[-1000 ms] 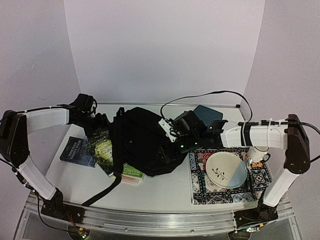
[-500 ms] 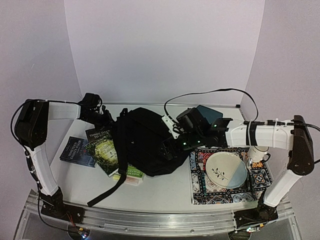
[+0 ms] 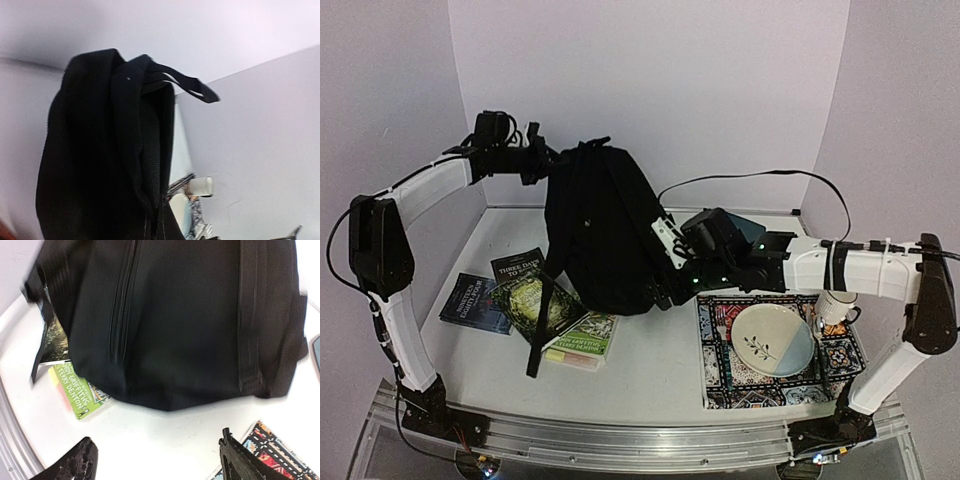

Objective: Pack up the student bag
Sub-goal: Pick up the student bag from the book, then turn over the student bag with the book.

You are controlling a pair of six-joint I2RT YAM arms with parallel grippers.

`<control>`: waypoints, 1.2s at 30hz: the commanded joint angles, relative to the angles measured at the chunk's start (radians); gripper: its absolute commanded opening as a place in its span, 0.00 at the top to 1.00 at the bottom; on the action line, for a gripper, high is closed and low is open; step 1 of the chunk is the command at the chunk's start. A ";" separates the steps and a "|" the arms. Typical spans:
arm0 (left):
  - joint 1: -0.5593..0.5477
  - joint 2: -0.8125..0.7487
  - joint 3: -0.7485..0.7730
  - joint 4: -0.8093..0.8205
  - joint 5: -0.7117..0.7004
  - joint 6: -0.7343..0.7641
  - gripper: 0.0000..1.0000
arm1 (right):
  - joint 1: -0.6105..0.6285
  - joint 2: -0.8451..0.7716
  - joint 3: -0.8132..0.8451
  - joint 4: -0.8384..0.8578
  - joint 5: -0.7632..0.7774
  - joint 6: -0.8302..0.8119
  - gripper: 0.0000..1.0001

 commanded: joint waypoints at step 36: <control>-0.197 -0.366 -0.275 -0.348 -0.068 0.764 0.84 | -0.020 -0.085 0.006 -0.019 0.185 -0.021 0.15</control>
